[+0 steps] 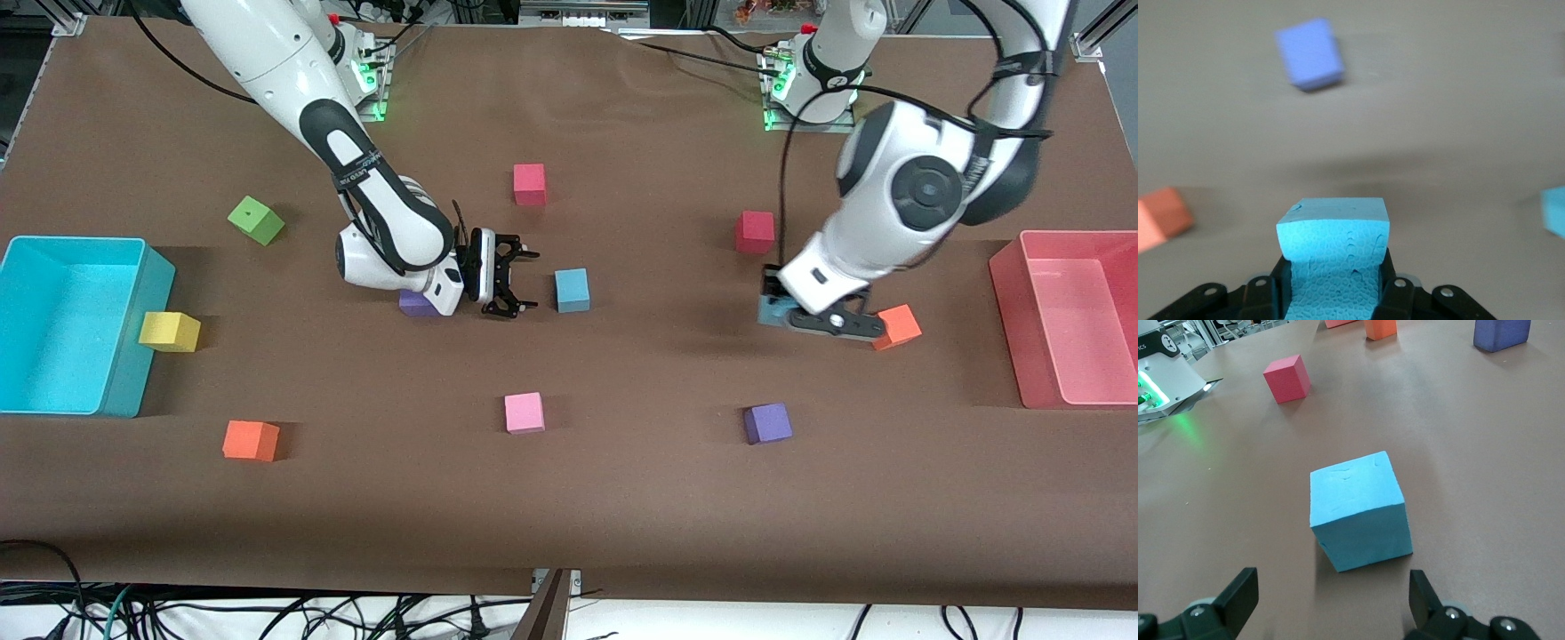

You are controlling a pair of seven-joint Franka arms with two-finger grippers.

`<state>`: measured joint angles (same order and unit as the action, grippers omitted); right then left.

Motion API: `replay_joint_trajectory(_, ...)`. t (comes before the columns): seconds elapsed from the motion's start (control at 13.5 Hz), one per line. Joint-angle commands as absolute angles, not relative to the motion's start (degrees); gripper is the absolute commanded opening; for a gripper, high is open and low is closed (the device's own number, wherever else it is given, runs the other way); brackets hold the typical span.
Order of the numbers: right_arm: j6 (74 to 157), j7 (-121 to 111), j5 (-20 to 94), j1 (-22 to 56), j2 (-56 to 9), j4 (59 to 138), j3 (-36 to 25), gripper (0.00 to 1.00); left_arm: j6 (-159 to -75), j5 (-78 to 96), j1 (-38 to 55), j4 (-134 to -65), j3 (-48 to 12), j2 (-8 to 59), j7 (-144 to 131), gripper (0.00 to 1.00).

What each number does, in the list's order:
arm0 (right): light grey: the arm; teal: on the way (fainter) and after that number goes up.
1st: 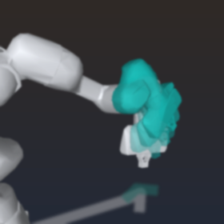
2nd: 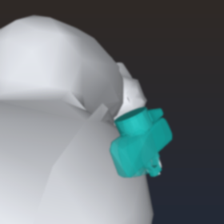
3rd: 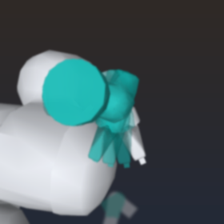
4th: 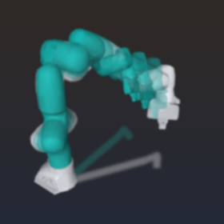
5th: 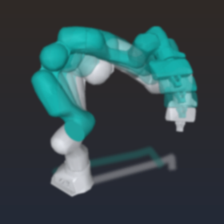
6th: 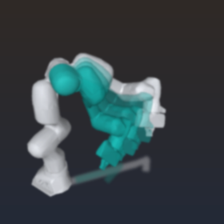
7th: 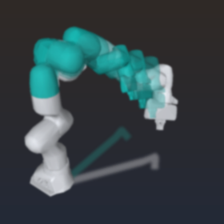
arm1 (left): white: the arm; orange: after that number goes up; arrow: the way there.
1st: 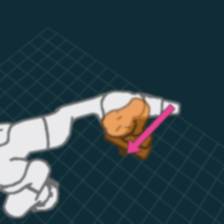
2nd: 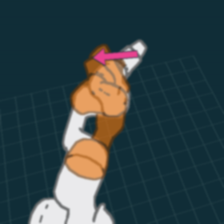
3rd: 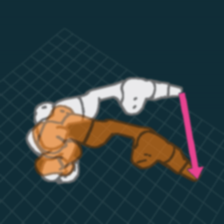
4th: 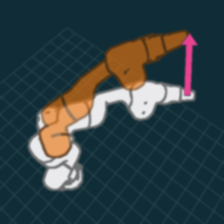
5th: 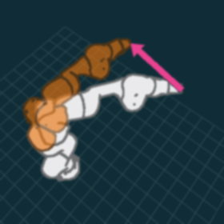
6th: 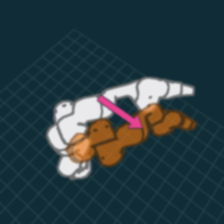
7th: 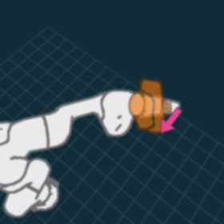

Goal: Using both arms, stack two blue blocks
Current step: 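Lift the cube and carry it over the placed light-blue cube, left gripper, then lower the held cube onto the placed light-blue cube with the left gripper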

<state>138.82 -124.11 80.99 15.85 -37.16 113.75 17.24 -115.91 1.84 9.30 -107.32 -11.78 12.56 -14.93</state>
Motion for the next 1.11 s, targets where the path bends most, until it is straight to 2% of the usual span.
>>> replay_joint_trajectory(0.0,138.34,-125.42,82.53,14.77,-37.0,113.99,18.28,1.0,-114.78,3.87,14.47,-105.12,-14.41,14.93,-25.17,0.0)
replay_joint_trajectory(0.3,138.34,-125.42,82.97,14.77,-37.0,113.99,18.28,1.0,-118.46,5.8,21.17,-102.83,-16.61,20.03,-41.1,0.0)
replay_joint_trajectory(0.44,138.34,-125.51,82.97,14.77,-37.0,113.99,18.28,1.0,-119.62,5.54,25.38,-98.64,-16.61,24.32,-45.76,0.0)
replay_joint_trajectory(0.59,138.34,-125.42,82.97,14.77,-36.91,113.99,18.28,1.0,-120.14,5.1,30.21,-94.5,-15.82,28.72,-51.65,0.0)
replay_joint_trajectory(0.81,138.34,-125.51,82.97,14.77,-36.91,113.99,18.28,1.0,-124.71,5.1,32.6,-93.69,-14.33,31.98,-53.52,0.0)
replay_joint_trajectory(1.04,138.34,-125.42,82.97,14.85,-36.74,113.99,18.28,1.0,-125.6,5.01,35.33,-92.47,-11.61,33.04,-54.67,0.0)
